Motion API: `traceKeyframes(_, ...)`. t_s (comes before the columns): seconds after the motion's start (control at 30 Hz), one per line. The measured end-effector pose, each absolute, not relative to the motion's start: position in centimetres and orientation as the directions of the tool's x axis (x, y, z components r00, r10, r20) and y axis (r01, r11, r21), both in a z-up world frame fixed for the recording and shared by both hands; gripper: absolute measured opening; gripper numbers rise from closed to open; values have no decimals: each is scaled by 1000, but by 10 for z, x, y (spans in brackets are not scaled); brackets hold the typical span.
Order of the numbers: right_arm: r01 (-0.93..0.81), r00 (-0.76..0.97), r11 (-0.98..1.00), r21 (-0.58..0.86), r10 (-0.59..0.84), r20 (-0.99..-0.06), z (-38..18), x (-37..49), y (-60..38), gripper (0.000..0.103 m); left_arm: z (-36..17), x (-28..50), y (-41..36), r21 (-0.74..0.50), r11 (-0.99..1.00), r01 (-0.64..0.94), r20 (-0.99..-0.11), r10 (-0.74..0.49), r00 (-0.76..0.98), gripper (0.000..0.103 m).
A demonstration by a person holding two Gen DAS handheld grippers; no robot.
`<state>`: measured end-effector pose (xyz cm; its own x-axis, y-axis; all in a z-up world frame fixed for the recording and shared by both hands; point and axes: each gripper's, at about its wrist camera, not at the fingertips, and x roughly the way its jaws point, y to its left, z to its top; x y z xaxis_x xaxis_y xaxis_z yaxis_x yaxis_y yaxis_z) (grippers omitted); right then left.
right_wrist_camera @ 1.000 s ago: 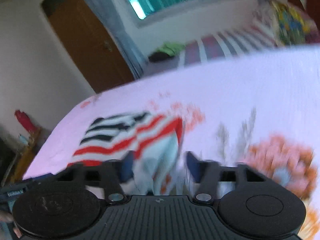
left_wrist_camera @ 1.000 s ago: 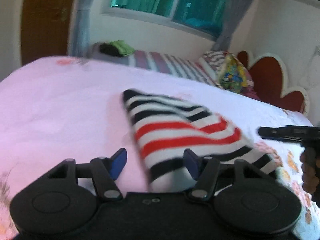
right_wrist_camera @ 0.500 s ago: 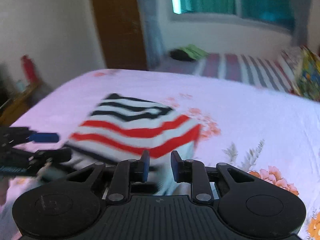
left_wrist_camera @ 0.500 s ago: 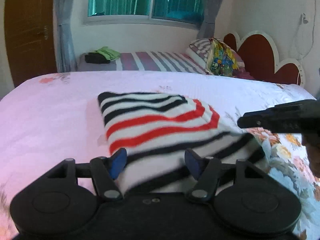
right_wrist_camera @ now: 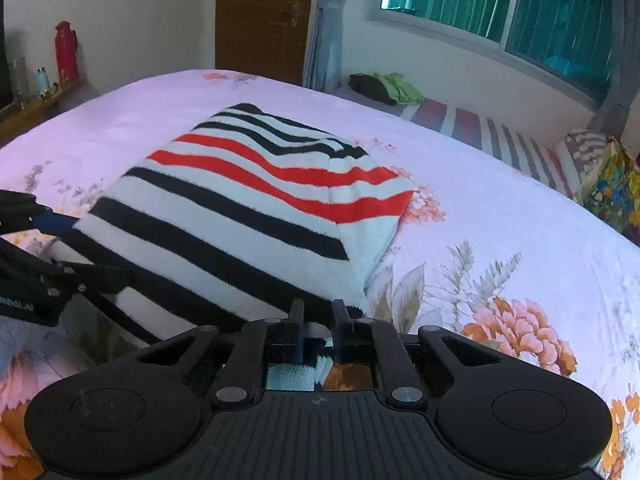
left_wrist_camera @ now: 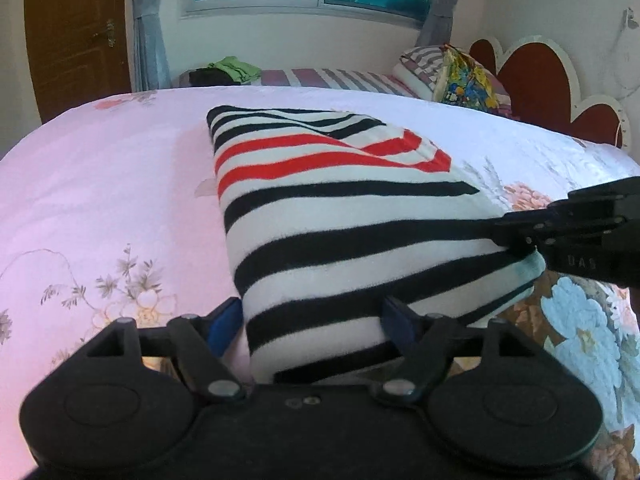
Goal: Fold small clothes
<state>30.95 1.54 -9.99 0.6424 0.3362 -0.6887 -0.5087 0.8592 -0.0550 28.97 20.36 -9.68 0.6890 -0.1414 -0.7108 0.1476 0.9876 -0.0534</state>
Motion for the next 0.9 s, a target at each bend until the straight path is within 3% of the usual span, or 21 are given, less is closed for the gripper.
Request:
traceKeyframes(0.27, -494, 673, 863, -108, 300, -676, -105, 295, 22, 12, -100, 290, 197, -5, 993, 115, -707, -84, 702, 78)
traceKeyframes(0.47, -497, 691, 856, -142, 291, -662, -108, 290, 22, 14, -101, 287, 201, 1, 997, 72, -710, -50, 703, 88)
traceKeyframes(0.57, -419, 686, 903, -96, 246, -685, -100, 293, 12, 46, -94, 276, 198, 26, 998, 58, -704, -23, 709, 86)
traceKeyframes(0.67, -382, 673, 924, 20, 293, -679, -77, 272, -13, 46, -75, 241, 187, 36, 999, 29, -685, 4, 728, 84)
traceKeyframes(0.73, -378, 673, 925, 44, 307, -673, -62, 239, -28, 46, -56, 204, 177, 24, 1000, 10, -639, 8, 769, 98)
traceKeyframes(0.77, -379, 673, 923, 72, 328, -663, -53, 218, -38, 53, -48, 187, 173, 20, 1000, -1, -618, 13, 786, 102)
traceKeyframes(0.8, -359, 691, 929, 96, 333, -642, -44, 194, -50, 87, -38, 165, 168, 14, 1000, -15, -586, 20, 810, 102)
traceKeyframes(0.83, -336, 725, 935, 112, 332, -603, -36, 170, -61, 103, -28, 142, 163, -2, 1000, -26, -553, 21, 833, 102)
traceKeyframes(0.9, -328, 745, 936, 132, 341, -573, -23, 128, -77, 103, -14, 106, 154, -12, 999, -37, -526, 25, 850, 102)
